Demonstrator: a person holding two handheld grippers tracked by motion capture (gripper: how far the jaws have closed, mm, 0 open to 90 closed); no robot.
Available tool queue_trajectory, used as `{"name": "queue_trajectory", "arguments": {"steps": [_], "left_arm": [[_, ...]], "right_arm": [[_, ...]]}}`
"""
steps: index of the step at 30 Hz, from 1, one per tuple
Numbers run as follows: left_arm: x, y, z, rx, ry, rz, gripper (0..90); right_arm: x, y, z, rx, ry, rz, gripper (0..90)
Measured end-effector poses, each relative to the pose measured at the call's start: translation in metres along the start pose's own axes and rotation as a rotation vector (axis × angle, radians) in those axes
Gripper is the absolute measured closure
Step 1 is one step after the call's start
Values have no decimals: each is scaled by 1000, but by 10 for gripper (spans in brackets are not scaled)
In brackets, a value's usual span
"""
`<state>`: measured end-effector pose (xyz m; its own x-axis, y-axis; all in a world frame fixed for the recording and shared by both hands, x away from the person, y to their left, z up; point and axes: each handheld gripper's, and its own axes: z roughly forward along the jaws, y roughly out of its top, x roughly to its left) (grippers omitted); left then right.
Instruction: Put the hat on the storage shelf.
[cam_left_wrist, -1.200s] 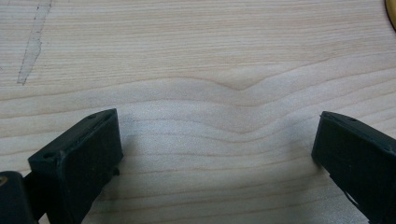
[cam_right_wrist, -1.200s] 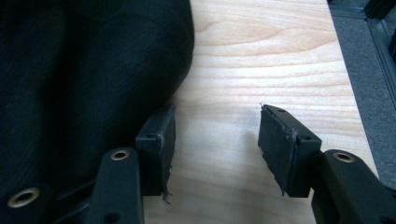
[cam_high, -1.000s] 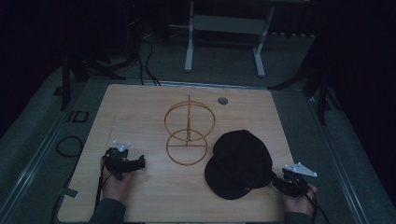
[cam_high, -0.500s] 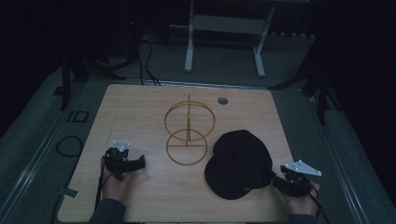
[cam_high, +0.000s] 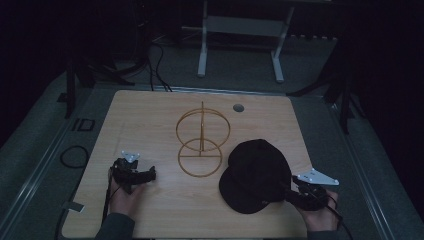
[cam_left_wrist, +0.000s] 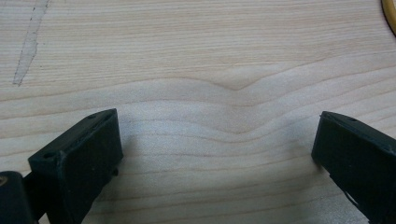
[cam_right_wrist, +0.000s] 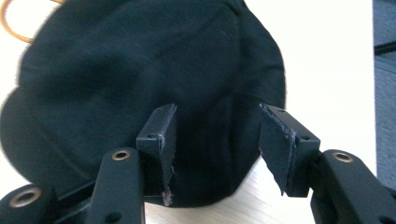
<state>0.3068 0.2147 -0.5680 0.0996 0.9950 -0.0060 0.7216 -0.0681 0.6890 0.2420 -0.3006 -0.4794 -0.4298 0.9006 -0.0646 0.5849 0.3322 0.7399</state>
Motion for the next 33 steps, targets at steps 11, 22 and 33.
{"name": "queue_trajectory", "arguments": {"steps": [11, 22, 33], "left_arm": [[-1, 0, 0, 0, -2, -1, 12], [-1, 0, 0, 0, -2, 0, 12], [-2, 0, 0, -1, -2, 1, 12]], "right_arm": [[22, 15, 2, 27, 41, -89, 448], [35, 25, 5, 56, 85, -157, 442], [47, 36, 10, 72, 120, -197, 437]]}}
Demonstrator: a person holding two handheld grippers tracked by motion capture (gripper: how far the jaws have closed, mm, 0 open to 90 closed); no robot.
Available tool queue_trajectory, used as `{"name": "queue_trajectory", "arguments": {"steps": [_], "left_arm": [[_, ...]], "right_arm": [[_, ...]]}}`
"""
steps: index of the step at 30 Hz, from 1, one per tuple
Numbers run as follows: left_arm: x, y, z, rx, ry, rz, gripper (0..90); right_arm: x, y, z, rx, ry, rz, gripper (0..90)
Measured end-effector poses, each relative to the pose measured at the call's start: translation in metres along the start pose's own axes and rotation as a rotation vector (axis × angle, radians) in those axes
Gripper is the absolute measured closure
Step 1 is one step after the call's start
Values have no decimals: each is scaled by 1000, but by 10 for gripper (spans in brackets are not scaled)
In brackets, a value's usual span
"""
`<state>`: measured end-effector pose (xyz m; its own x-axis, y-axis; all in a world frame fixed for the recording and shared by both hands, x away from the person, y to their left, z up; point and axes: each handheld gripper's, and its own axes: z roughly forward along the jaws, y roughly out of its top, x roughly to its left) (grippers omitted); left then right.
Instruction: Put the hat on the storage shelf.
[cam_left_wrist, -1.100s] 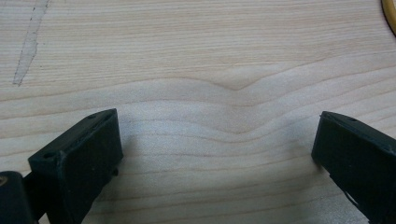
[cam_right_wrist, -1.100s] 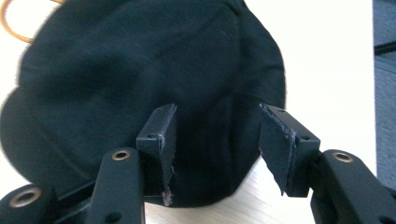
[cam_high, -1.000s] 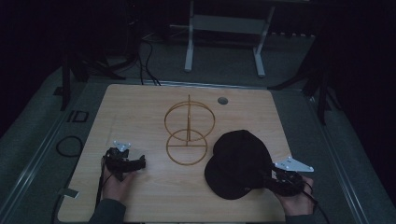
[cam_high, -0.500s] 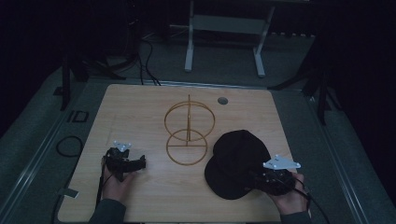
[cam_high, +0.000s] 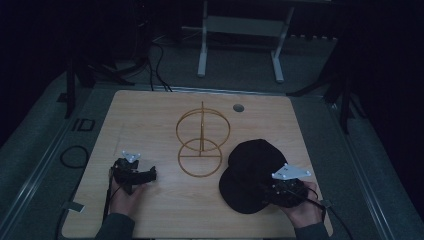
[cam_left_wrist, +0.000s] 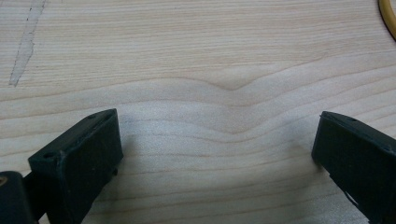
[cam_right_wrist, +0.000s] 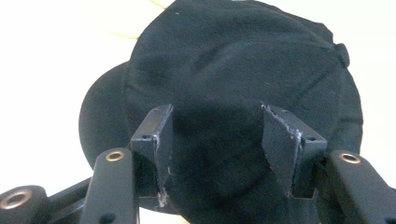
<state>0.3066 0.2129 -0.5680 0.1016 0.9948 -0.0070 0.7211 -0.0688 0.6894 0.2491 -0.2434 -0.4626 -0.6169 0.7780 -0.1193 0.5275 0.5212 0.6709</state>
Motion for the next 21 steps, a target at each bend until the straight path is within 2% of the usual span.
{"name": "queue_trajectory", "arguments": {"steps": [13, 21], "left_arm": [[0, 0, 0, 1, -3, 3, 12], [-1, 0, 0, 1, -5, 5, 12]], "right_arm": [[11, 15, 8, 24, 32, -46, 427], [16, 23, 16, 59, 50, -66, 395]]}}
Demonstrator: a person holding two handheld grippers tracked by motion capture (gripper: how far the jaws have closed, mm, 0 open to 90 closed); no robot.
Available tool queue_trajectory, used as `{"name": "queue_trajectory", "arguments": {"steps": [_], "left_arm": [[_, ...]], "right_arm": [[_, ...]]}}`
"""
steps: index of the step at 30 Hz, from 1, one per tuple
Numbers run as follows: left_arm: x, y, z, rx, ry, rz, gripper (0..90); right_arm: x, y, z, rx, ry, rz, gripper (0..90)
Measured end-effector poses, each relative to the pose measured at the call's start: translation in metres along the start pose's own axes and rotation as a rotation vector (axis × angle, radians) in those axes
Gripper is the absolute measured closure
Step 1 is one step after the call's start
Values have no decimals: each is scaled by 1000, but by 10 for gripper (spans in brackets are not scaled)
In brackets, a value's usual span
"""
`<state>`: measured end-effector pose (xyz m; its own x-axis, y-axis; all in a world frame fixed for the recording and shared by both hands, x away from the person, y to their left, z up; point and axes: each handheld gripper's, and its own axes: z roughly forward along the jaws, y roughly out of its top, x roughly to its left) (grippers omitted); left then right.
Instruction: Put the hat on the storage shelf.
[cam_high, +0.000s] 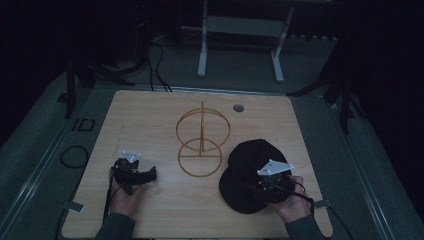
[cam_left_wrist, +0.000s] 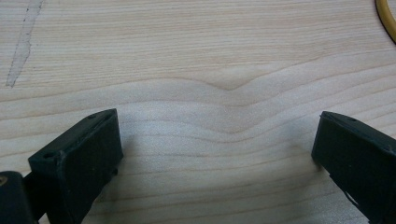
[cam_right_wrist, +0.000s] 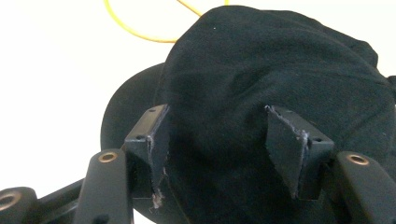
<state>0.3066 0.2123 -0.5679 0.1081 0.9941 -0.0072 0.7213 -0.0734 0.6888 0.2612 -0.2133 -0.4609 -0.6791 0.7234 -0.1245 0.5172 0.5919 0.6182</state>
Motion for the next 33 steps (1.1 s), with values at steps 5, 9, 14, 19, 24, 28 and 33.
{"name": "queue_trajectory", "arguments": {"steps": [5, 9, 14, 19, 24, 28, 33], "left_arm": [[0, 0, 0, 0, -2, 2, 12], [0, 0, 0, 0, -2, 2, 12], [0, 0, 0, 0, -2, 2, 12], [0, 0, 0, 0, -2, 2, 12], [0, 0, 0, 1, -2, 3, 12], [0, 0, 0, 1, -2, 2, 12], [0, 0, 0, 1, -2, 2, 12]], "right_arm": [[2, 4, 6, 25, 20, -3, 387], [5, 7, 10, 37, 19, -16, 392], [9, 12, 16, 56, 23, -32, 383], [13, 16, 22, 74, 29, -51, 364], [14, 21, 37, 136, 43, -52, 337], [14, 21, 45, 173, 39, -65, 342], [12, 20, 53, 216, 66, -52, 358]]}}
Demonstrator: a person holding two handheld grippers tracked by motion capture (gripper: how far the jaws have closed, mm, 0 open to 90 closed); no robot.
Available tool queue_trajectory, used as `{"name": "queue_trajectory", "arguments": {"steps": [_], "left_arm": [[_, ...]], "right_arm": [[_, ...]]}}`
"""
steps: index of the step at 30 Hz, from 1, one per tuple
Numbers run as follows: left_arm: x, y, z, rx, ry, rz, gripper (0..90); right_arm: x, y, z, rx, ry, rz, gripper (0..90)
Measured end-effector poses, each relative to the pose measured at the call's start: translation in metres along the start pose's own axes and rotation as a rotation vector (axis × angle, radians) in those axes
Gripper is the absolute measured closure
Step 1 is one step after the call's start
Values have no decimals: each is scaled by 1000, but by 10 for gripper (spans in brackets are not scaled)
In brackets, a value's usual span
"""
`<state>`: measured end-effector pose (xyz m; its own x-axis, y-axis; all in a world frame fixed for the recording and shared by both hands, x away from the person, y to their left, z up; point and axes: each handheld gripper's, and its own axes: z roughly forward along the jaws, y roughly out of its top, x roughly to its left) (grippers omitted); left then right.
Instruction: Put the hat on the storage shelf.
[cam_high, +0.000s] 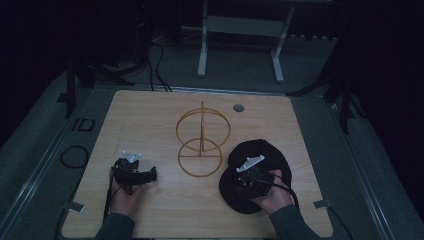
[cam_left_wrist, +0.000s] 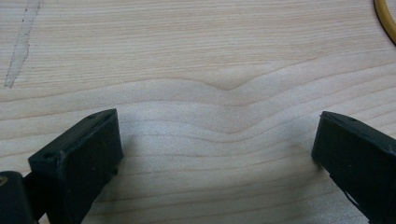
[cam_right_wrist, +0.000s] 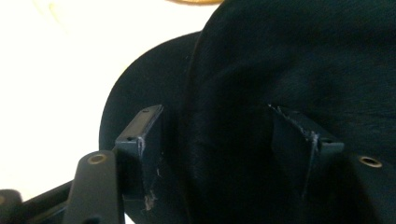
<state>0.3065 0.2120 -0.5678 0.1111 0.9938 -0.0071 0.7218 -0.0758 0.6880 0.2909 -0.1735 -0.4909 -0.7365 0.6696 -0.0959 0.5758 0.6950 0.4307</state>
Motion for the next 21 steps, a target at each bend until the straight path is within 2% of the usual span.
{"name": "queue_trajectory", "arguments": {"steps": [4, 9, 10, 12, 17, 21], "left_arm": [[0, 0, 0, 0, 0, 0, 12], [0, 0, 0, 0, 0, 0, 12], [0, 0, 0, 0, 0, 0, 12], [0, 0, 0, 0, 0, 0, 12], [0, 0, 0, 0, 0, 0, 12], [0, 0, 0, 0, 0, 0, 12]], "right_arm": [[-1, 1, 4, 23, 15, 4, 373], [-9, 5, 7, 54, 75, 56, 423], [-9, 5, 7, 54, 75, 56, 423], [-15, 7, 9, 80, 125, 89, 451], [-19, 8, 11, 100, 157, 118, 475], [-23, 10, 12, 116, 220, 147, 579]]}}
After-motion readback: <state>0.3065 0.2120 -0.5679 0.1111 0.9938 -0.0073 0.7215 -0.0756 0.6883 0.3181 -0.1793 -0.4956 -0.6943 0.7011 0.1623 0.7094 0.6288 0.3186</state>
